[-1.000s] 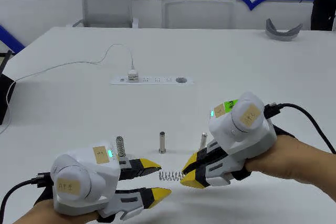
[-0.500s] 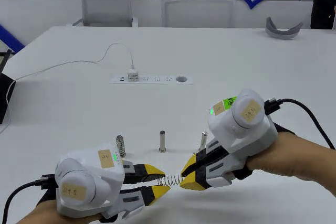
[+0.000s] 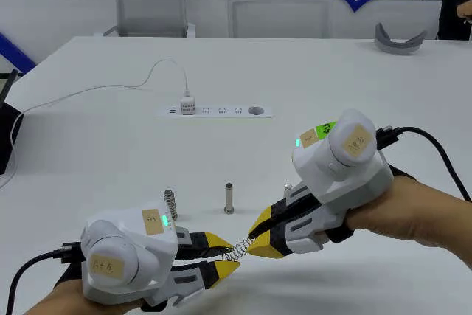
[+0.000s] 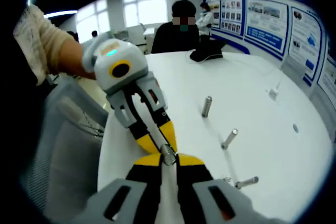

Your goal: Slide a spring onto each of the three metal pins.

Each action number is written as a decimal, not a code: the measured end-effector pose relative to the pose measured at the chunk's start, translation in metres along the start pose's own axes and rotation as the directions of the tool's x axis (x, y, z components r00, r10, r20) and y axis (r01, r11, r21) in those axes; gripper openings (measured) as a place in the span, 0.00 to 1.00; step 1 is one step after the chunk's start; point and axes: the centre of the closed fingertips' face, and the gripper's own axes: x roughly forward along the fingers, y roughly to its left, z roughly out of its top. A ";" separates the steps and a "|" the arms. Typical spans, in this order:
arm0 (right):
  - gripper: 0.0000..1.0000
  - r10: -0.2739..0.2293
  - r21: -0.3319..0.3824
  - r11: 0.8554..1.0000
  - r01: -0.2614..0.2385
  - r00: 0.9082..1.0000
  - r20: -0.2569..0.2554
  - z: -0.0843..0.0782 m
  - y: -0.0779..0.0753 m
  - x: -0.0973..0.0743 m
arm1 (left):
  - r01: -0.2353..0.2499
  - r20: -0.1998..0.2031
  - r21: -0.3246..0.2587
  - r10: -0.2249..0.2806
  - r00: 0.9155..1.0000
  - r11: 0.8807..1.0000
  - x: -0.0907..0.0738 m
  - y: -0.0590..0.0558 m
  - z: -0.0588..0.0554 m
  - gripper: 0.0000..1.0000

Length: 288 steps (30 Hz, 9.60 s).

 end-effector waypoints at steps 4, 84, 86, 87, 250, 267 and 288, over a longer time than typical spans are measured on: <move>0.12 -0.006 -0.008 1.000 0.006 1.000 0.021 0.008 0.000 0.001 | -0.001 0.000 -0.005 0.001 1.000 1.000 0.001 0.000 0.002 0.11; 0.12 -0.140 0.060 0.989 0.132 0.977 0.158 0.040 -0.033 -0.007 | -0.075 0.070 -0.218 0.092 0.993 0.973 -0.009 0.019 0.001 0.43; 0.12 -0.149 0.064 0.988 0.140 0.976 0.159 0.041 -0.036 -0.007 | -0.079 0.067 -0.221 0.096 0.993 0.972 -0.010 0.020 -0.001 0.46; 0.12 -0.151 0.066 0.988 0.142 0.975 0.161 0.041 -0.037 -0.008 | -0.082 0.066 -0.221 0.098 0.993 0.972 -0.010 0.020 -0.001 0.46; 0.18 -0.353 0.198 0.922 0.334 0.933 0.073 -0.022 -0.099 0.013 | -0.141 0.051 -0.298 0.164 0.985 0.944 -0.021 0.032 -0.015 0.67; 0.19 -0.383 0.223 0.904 0.365 0.923 0.044 -0.055 -0.090 -0.008 | -0.136 0.051 -0.294 0.158 0.986 0.946 -0.019 0.030 -0.013 0.67; 0.19 -0.390 0.270 0.884 0.381 0.920 -0.020 -0.099 -0.087 -0.008 | -0.135 0.044 -0.289 0.154 0.987 0.948 -0.019 0.028 -0.011 0.66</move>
